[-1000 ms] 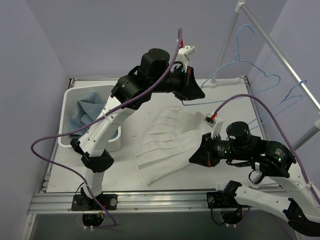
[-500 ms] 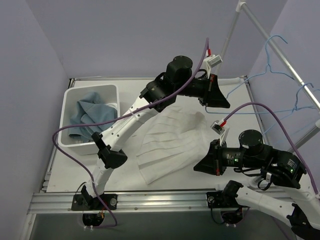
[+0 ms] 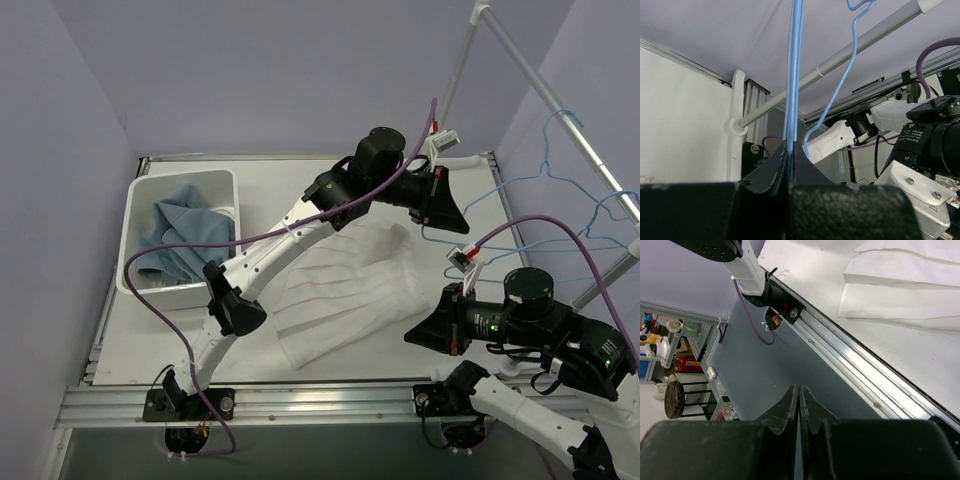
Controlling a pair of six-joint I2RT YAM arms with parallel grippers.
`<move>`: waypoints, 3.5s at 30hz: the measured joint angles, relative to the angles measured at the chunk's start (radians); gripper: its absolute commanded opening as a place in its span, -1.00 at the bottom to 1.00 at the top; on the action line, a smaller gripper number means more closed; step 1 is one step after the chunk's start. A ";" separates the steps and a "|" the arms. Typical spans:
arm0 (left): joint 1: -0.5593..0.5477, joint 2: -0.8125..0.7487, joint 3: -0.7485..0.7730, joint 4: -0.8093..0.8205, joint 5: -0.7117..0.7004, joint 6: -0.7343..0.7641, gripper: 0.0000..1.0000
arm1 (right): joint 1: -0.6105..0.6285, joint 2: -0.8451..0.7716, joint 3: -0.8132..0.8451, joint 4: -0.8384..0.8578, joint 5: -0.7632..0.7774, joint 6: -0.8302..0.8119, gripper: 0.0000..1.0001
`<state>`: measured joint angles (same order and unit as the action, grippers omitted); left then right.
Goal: Remove the skirt from the hanger
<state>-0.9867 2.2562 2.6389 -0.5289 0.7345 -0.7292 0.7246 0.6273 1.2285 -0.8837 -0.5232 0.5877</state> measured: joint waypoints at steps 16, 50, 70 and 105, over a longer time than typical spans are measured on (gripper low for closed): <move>0.000 -0.031 -0.133 -0.082 -0.072 0.075 -0.18 | -0.102 0.013 0.033 -0.089 -0.063 -0.104 -0.74; 0.039 -0.862 -1.074 0.073 -0.616 0.154 0.88 | -0.104 0.175 0.076 -0.047 0.064 -0.138 0.54; 0.045 -0.462 -1.269 -0.292 -0.935 0.247 0.93 | -0.104 0.135 0.074 -0.013 0.096 -0.100 0.54; 0.303 -0.613 -0.878 -0.368 -0.975 0.410 -0.95 | -0.104 0.075 0.022 -0.016 0.131 -0.057 0.54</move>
<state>-0.6834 1.6428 1.7607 -0.8970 -0.2401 -0.3195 0.6205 0.7021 1.2503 -0.8993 -0.3923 0.5304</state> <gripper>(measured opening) 0.061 0.771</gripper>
